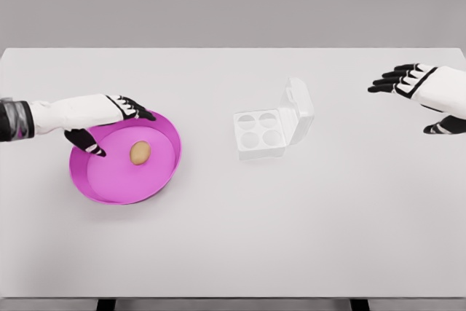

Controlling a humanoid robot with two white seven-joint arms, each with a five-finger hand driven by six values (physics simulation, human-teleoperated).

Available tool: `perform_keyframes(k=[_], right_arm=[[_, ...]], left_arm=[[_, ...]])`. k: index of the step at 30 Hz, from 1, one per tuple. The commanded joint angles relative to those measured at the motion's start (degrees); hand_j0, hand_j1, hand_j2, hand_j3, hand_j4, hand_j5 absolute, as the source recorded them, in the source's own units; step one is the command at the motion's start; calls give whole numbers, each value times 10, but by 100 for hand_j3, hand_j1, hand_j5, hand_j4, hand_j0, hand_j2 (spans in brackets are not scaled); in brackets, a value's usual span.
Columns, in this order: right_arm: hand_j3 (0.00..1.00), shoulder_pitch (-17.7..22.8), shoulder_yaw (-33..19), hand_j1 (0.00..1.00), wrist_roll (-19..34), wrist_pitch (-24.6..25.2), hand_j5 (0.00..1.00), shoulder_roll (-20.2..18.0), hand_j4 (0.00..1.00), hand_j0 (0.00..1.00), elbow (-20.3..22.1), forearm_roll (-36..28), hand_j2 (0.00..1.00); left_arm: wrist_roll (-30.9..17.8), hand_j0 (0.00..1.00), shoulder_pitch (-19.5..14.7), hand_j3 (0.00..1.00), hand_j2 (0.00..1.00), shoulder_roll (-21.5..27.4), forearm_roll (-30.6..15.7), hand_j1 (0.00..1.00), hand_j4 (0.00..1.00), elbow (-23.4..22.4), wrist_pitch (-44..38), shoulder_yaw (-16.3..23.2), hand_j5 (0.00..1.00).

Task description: Pack egg into the box and close the box lid

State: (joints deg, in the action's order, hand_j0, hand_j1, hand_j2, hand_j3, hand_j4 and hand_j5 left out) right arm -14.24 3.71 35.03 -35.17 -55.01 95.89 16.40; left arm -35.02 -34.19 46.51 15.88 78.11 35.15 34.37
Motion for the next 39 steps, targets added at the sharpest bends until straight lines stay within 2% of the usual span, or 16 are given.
perform_keyframes(k=[1,4,6,12,19,30,33,35,39], right_arm=[[100,1,-4,100,0,2,100,4,100,100,-1,-3,100],[100,2,-5,100,0,2,100,5,100,100,-1,-3,100],[100,2,-5,100,0,2,100,6,100,100,-2,-3,100],[100,6,-4,100,0,2,100,8,100,100,-3,-2,100],[100,6,-3,100,0,2,100,8,100,100,-2,-2,100],[100,9,0,100,0,2,100,9,100,100,-2,-2,100],[100,11,2,100,0,2,100,10,100,100,-1,-2,100],[100,12,1,100,0,2,100,24,100,100,-2,-1,100],[100,12,1,100,0,2,100,25,100,100,-2,-1,100]], left_arm=[[0,97,-1,97,97,2,1,97,97,5,-1,5,97],[0,89,-8,89,89,4,1,89,89,13,-1,6,89],[0,87,-8,87,87,6,5,87,87,21,-1,6,87],[0,80,-12,80,80,10,9,80,80,34,-1,40,80],[0,79,-12,79,79,8,28,79,79,34,-1,55,79],[0,79,-13,79,79,1,72,79,79,42,-1,55,79],[0,80,-12,80,80,2,72,80,80,46,-1,54,80],[0,80,-13,80,80,1,75,80,80,47,-1,55,80],[0,80,-12,80,80,-4,86,80,80,49,-1,55,80]])
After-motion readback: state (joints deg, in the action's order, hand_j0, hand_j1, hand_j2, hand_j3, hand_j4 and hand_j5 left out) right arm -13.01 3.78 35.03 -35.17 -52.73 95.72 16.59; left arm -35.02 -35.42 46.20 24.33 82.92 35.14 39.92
